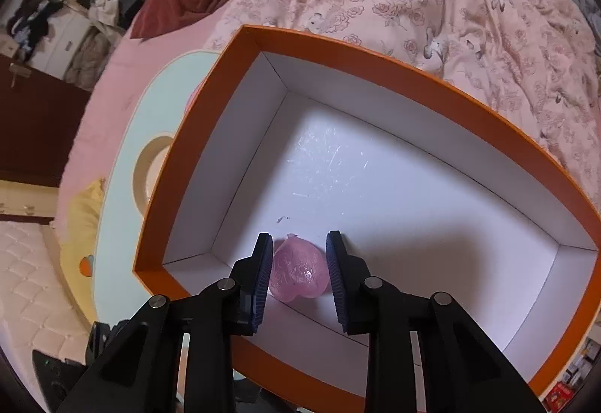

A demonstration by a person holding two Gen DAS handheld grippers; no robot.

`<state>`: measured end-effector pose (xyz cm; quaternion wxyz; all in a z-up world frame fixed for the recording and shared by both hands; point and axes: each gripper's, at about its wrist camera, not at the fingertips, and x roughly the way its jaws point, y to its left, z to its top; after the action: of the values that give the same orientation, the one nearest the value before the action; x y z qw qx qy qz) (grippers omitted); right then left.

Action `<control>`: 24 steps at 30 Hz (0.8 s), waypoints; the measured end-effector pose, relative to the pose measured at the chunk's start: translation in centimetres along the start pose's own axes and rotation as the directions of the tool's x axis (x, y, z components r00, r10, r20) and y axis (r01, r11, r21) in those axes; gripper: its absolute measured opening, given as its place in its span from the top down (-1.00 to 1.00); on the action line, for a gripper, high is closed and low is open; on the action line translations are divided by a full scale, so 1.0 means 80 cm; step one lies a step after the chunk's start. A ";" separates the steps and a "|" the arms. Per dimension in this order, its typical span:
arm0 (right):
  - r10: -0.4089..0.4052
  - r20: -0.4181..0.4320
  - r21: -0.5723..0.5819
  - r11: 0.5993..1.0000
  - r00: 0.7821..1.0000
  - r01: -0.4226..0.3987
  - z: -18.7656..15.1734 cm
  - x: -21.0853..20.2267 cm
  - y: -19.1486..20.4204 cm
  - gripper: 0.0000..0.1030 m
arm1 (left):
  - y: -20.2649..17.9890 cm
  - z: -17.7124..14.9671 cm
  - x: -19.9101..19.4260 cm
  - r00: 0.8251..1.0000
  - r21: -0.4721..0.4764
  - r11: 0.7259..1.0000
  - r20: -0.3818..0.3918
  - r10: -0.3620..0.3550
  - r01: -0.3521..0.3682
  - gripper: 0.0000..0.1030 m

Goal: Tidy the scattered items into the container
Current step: 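Reach into the orange box and grasp the pink heart with the right tool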

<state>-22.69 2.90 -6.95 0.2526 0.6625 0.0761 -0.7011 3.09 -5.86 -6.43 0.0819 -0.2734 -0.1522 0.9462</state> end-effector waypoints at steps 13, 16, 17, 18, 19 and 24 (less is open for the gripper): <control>0.125 -0.023 0.016 0.992 0.992 -0.124 0.008 -0.005 0.008 0.16 | -0.031 0.010 -0.003 0.990 0.095 0.986 -0.014 0.137 -0.135 -0.30; 0.095 -0.050 -0.005 0.995 0.994 -0.095 0.009 0.004 0.012 0.14 | -0.051 0.016 -0.010 0.988 0.137 0.979 -0.002 0.155 -0.153 -0.30; 0.074 -0.036 -0.023 0.997 0.997 -0.075 0.008 0.002 0.016 0.14 | -0.058 0.019 -0.011 0.985 0.154 0.973 0.000 0.174 -0.172 -0.30; 0.032 -0.022 -0.046 0.998 0.999 -0.033 0.008 0.001 0.020 0.15 | -0.064 0.020 -0.012 0.980 0.172 0.965 -0.002 0.198 -0.195 -0.30; -0.016 -0.012 -0.065 0.998 1.000 0.015 0.007 0.001 0.024 0.18 | -0.068 0.021 -0.011 0.977 0.183 0.961 -0.004 0.212 -0.208 -0.30; -0.097 0.052 -0.098 0.990 0.994 0.102 0.001 -0.002 0.028 0.10 | -0.073 0.018 -0.013 0.982 0.190 0.965 -0.010 0.187 -0.182 -0.30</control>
<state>-21.78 1.01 -6.25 0.2521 0.6275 0.1383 -0.7236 3.62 -0.96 -2.84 0.0212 -0.2905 -0.0348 0.9560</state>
